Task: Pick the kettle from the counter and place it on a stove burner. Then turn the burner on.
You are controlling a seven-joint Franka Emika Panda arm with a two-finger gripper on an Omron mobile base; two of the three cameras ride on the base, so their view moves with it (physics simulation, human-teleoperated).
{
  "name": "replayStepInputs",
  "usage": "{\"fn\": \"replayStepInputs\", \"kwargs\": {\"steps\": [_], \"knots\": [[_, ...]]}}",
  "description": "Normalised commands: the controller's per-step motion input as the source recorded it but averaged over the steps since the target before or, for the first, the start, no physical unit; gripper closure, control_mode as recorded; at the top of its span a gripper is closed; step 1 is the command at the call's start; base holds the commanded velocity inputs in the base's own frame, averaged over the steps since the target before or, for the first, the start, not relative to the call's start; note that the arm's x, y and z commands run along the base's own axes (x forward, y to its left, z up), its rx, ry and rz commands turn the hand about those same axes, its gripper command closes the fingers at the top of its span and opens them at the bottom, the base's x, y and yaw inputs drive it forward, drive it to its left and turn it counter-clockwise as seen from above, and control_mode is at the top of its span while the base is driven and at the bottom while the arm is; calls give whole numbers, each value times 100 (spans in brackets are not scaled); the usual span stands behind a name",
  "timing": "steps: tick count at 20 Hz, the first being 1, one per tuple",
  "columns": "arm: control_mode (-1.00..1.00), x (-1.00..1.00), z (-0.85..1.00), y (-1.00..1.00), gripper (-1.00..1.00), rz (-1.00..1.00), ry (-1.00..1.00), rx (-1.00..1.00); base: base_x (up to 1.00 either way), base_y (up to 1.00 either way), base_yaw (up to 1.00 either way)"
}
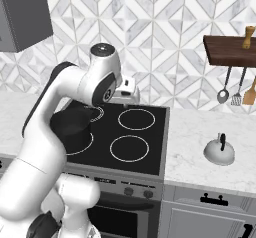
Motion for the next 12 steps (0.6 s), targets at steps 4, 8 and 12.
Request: {"fn": "replayStepInputs", "kwargs": {"steps": [4, 8, 12], "knots": [[-100, -18, 0, -100, -100, -5, -13, -3, 0, 0, 0], [-100, -2, 0, -100, -100, -7, -3, -3, 0, 0, 0], [-100, 0, 0, -100, -100, -9, 1, -5, 0, 0, 0]]}}
